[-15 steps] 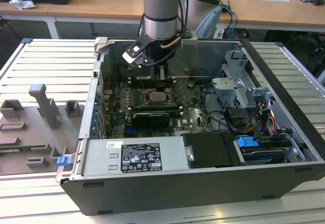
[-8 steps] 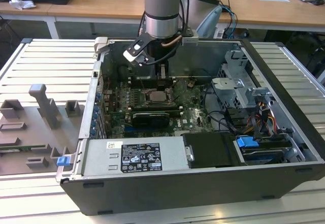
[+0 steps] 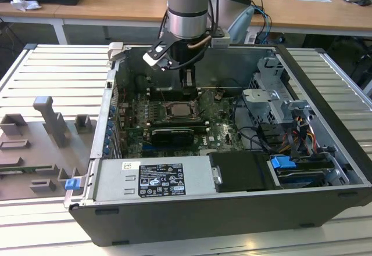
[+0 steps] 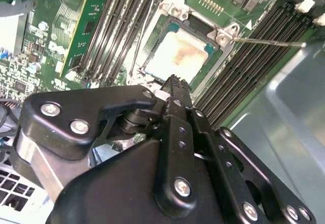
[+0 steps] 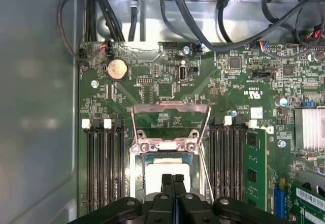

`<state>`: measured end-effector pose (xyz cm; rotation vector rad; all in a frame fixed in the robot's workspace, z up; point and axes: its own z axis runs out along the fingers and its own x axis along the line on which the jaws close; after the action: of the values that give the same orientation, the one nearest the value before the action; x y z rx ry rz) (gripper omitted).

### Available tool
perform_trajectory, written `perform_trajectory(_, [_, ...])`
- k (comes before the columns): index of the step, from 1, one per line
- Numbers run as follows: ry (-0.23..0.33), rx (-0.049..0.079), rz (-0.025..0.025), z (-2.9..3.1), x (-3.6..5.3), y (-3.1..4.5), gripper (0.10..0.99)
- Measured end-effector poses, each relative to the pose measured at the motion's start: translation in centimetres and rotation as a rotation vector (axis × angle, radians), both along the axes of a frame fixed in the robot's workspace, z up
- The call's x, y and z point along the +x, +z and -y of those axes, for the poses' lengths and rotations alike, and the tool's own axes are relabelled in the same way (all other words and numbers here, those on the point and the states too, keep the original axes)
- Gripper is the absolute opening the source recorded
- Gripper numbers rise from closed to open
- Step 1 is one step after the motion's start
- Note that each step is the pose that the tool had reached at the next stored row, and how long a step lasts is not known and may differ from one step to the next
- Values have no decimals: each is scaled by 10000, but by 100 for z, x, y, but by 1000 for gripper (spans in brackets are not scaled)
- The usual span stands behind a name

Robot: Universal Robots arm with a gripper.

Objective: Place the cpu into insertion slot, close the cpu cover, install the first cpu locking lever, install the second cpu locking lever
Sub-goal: 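Close the cpu cover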

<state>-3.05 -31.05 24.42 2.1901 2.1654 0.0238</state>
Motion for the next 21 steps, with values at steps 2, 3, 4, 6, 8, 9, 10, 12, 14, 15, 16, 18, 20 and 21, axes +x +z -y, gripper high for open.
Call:
perform_trajectory(2, [-2,-1,-1,0,4,23,106])
perform_trajectory(3, [-2,-1,0,0,4,53,106])
perform_trajectory(4, [-1,0,0,-1,4,94,106])
perform_trajectory(6, [-1,-1,1,0,4,134,106])
perform_trajectory(8, [2,0,1,0,12,154,106])
perform_trajectory(9, [0,1,2,-1,26,154,106])
perform_trajectory(10, [-1,-1,1,-1,57,155,106])
perform_trajectory(12, [0,-3,0,0,94,168,106])
perform_trajectory(14, [-1,-3,0,0,97,232,106])
perform_trajectory(15, [0,-3,0,-1,103,242,106])
perform_trajectory(16, [-1,-1,1,-1,111,242,106])
perform_trajectory(18, [-1,-4,0,0,138,244,106])
perform_trajectory(20, [-1,-6,-2,0,166,248,106])
perform_trajectory(21, [-1,-7,-2,0,167,259,106])
